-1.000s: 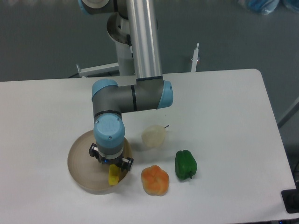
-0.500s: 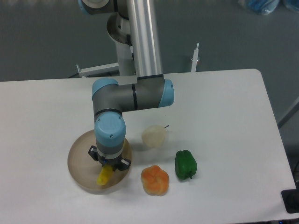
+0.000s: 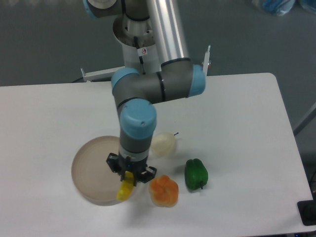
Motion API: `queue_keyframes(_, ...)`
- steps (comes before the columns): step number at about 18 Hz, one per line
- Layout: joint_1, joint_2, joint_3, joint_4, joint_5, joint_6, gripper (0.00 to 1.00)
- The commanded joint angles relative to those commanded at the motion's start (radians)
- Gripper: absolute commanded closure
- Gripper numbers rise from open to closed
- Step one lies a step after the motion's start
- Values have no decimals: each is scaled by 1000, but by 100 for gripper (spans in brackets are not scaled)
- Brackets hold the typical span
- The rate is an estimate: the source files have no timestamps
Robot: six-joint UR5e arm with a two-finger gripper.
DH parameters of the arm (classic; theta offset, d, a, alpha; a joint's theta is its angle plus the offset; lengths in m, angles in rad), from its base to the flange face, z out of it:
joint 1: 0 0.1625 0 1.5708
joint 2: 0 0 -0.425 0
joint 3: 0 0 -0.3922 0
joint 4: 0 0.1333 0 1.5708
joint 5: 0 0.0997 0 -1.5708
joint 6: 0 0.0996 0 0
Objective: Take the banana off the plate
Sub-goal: 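Lift the banana off the plate and carry it past the green pepper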
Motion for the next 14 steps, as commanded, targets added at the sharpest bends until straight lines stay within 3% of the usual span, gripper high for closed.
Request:
queue_keyframes(3,68,2,0,-8,12,139,100)
queue_keyframes(8,193,3,44,-115,104,409,100)
queue_keyframes(14,330,-11,74,-158,104,688,100)
